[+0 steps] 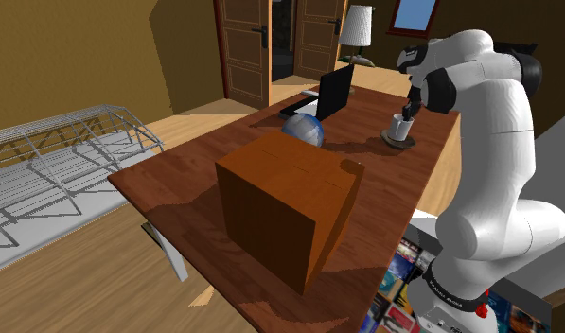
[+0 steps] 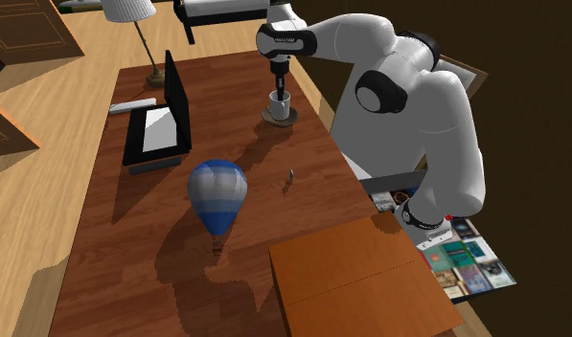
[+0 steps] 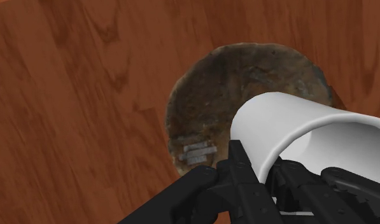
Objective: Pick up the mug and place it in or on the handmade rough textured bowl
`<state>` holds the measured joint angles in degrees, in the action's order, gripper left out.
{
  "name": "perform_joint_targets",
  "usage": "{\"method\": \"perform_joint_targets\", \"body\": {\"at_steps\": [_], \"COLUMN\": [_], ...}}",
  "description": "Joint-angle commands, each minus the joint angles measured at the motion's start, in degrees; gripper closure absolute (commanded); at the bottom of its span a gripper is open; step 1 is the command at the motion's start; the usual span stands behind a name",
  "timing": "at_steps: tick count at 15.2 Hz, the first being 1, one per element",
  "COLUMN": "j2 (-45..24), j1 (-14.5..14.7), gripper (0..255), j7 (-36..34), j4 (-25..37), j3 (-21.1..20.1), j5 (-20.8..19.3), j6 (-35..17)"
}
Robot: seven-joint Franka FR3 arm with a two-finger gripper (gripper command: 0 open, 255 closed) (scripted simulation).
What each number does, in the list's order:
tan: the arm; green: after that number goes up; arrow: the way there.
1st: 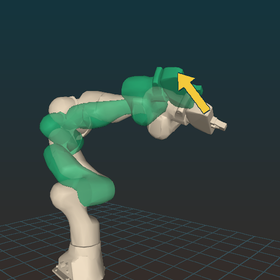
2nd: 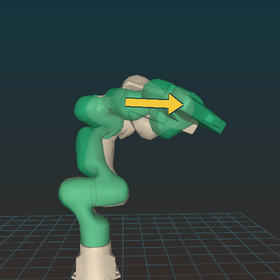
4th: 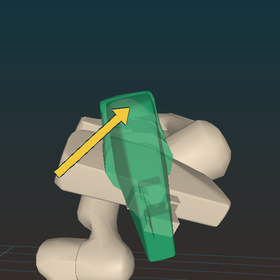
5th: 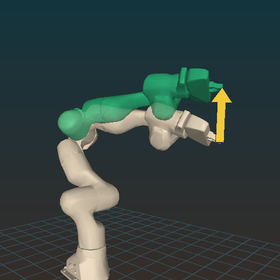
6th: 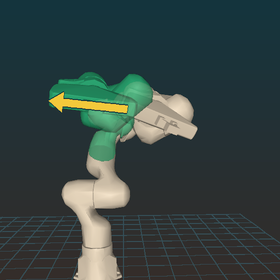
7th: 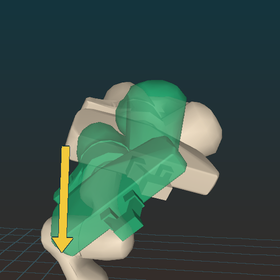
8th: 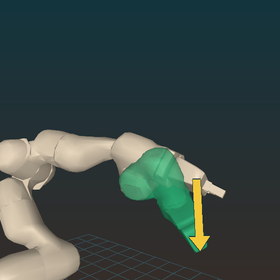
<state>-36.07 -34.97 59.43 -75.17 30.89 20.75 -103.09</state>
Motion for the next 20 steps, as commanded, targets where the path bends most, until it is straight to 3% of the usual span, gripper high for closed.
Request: {"method": "perform_joint_targets", "body": {"at_steps": [1,2,3,8,12,20], "j2": [0.0,0.0,0.0,0.0,0.1,0.1], "j1": [0.0,0.0,0.0,0.0,-1.5,-1.5], "gripper": [255,255,0,0,0,0], "j7": [0.0,0.0,0.0,0.0,-0.9,-0.9], "j4": [0.0,0.0,0.0,0.0,7.4,7.4], "j3": [0.0,0.0,0.0,0.0,0.3,0.3], "j5": [0.0,0.0,0.0,0.0,-0.4,-0.4], "j6": [0.0,0.0,0.0,0.0,7.1,7.1]}}
